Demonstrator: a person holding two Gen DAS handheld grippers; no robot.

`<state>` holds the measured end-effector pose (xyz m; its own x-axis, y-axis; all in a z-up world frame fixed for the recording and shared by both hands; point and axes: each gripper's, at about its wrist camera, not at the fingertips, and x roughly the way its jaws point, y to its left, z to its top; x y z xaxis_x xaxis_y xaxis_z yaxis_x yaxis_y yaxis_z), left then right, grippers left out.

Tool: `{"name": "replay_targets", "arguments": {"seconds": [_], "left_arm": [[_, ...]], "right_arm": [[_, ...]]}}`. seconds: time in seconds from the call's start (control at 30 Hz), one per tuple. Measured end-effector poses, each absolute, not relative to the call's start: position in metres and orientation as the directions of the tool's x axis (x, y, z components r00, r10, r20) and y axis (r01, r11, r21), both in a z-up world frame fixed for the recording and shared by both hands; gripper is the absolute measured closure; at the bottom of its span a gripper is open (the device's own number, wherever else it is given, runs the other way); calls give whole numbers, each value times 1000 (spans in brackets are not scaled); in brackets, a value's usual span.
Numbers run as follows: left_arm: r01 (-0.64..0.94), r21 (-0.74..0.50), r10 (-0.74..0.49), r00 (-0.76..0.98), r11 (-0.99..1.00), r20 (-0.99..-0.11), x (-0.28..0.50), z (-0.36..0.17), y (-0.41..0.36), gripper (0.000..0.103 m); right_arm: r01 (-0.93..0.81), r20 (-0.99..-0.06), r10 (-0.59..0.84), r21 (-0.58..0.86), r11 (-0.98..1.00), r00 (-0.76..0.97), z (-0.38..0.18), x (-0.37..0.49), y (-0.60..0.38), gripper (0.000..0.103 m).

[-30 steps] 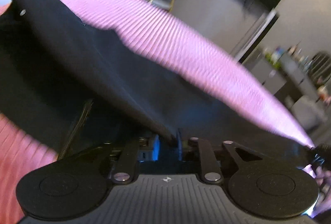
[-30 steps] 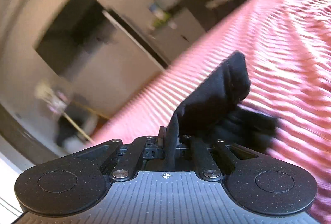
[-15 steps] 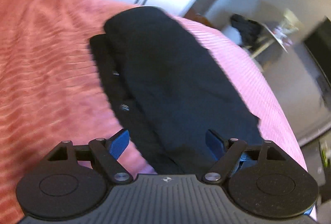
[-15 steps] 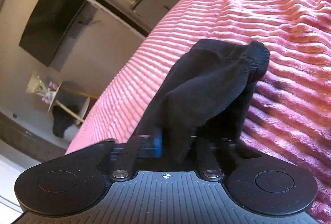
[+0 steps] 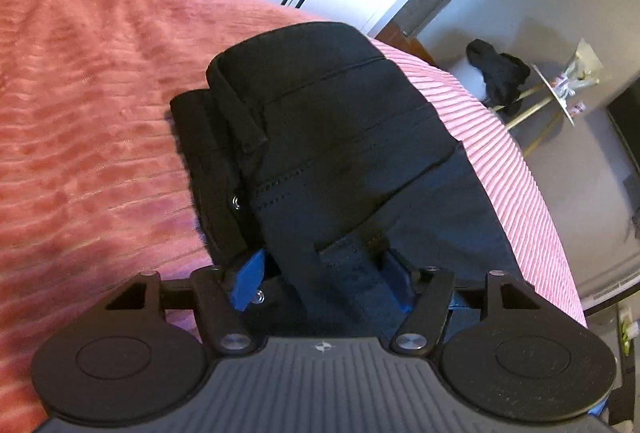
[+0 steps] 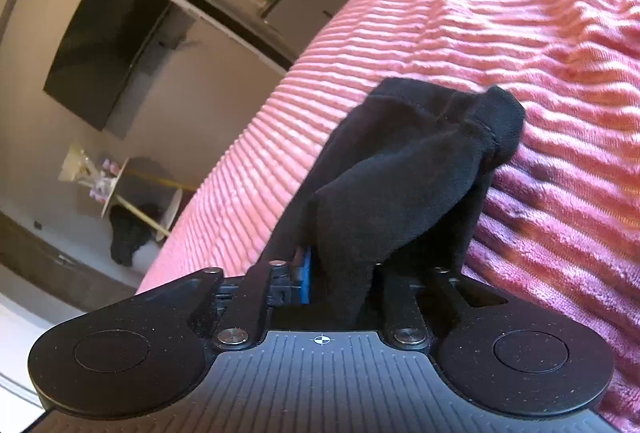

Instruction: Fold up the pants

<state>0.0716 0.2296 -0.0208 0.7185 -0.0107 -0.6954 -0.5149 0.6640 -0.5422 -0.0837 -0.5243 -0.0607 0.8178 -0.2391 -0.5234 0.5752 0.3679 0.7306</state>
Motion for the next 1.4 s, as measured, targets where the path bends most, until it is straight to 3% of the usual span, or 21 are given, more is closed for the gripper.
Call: {"name": "replay_targets", "arguments": {"seconds": [0.03,0.07,0.13,0.2,0.3,0.43,0.5,0.53,0.57,0.6,0.67,0.83,0.87,0.93,1.03,1.1,1.17,1.23,1.3,1.33,1.4], "left_arm": [[-516,-550,-11,722,657,-691,72,-19,230,38],[-509,-559,-10,734,654,-680,73,-17,231,56],[-512,-544,7,733,665,-681,73,-7,229,72],[-508,-529,23,736,680,-677,71,6,230,90],[-466,-585,0,782,663,-624,60,26,235,94],[-387,-587,-5,832,711,-555,36,45,230,94],[-393,-510,28,812,766,-583,31,41,226,93],[-422,-477,43,782,771,-622,35,35,228,89],[-464,-459,44,738,758,-673,36,24,231,89],[-500,-464,30,703,731,-710,37,12,235,88],[-575,-469,57,670,671,-740,28,0,242,80],[-578,-458,105,690,675,-716,15,11,246,74],[-568,-451,112,697,689,-708,15,17,243,74],[-550,-444,121,713,707,-691,18,20,244,74],[-516,-425,133,738,744,-662,20,34,232,74],[-481,-380,143,748,790,-648,26,42,220,68],[-449,-318,158,749,835,-643,33,46,205,44],[-437,-251,197,752,864,-629,38,47,189,36],[-417,-174,233,756,892,-612,43,47,171,26],[-408,-144,245,755,901,-608,45,45,163,19],[-386,-107,248,756,916,-606,50,38,153,18]], "right_arm": [[577,-526,-236,737,353,817,-63,-83,-525,79],[584,-536,-233,738,338,811,-66,-80,-528,79],[590,-543,-232,730,344,807,-65,-77,-528,97],[622,-579,-239,670,405,780,-52,-67,-526,98],[638,-556,-333,556,533,762,-18,-59,-518,98],[514,-383,-345,600,613,857,17,-79,-515,98],[525,-384,-362,546,653,850,14,-84,-510,94],[554,-429,-361,526,646,828,5,-85,-513,76],[630,-573,-323,490,602,754,-20,-84,-524,64],[630,-573,-323,490,602,754,-20,-84,-524,50],[656,-625,-264,556,511,735,-44,-97,-538,55],[586,-515,-278,720,372,811,-45,-123,-553,50],[590,-520,-280,716,374,807,-43,-120,-554,55],[611,-536,-296,678,407,791,-38,-111,-553,98],[638,-551,-333,582,504,766,-19,-94,-539,98],[571,-459,-345,585,576,819,-3,-98,-529,98],[576,-435,-380,568,587,816,4,-103,-526,95],[727,-540,-496,405,555,680,4,-99,-525,59],[833,-595,-600,250,493,534,4,-97,-522,52],[860,-586,-644,208,467,492,7,-99,-519,52],[884,-540,-709,170,435,453,19,-102,-509,51]]}}
